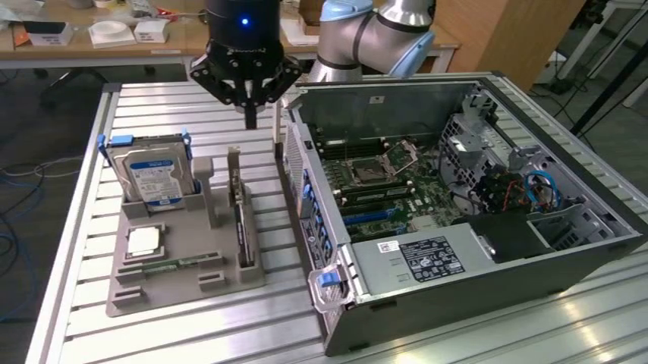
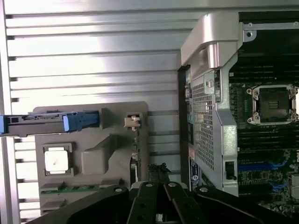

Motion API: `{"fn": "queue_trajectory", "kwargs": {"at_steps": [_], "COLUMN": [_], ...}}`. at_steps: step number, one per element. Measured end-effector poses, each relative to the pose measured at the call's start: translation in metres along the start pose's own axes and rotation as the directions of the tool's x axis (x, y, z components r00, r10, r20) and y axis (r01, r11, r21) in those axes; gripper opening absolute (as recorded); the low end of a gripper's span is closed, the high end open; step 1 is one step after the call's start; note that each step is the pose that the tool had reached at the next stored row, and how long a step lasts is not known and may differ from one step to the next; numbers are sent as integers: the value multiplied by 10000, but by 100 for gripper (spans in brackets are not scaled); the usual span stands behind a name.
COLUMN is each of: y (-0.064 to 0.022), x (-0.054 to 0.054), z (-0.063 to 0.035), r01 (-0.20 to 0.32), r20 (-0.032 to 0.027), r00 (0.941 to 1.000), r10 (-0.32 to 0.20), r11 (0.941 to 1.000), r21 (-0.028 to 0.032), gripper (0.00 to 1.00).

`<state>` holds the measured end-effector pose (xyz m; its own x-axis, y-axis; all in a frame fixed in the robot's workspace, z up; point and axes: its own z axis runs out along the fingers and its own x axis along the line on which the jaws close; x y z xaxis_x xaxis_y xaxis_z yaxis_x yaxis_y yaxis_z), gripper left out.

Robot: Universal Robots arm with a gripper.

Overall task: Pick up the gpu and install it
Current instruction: 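Reach for the gpu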

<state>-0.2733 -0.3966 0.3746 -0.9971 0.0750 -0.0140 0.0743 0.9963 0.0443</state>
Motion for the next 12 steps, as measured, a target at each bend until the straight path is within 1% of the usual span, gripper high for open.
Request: {"fn": "queue_trajectory", "kwargs": {"at_steps": [4,8,12], "y": [-32,-68,-68], "x": [118,234,233], "z": [15,25,24], "r01": [-1,-1,0], "r20": [-24,-30,-31], "r00": [10000,10000,10000], "r10": [1,1,0], "r11": [10000,10000,10000], "r21": [2,1,4], "gripper": [11,11,11]}}
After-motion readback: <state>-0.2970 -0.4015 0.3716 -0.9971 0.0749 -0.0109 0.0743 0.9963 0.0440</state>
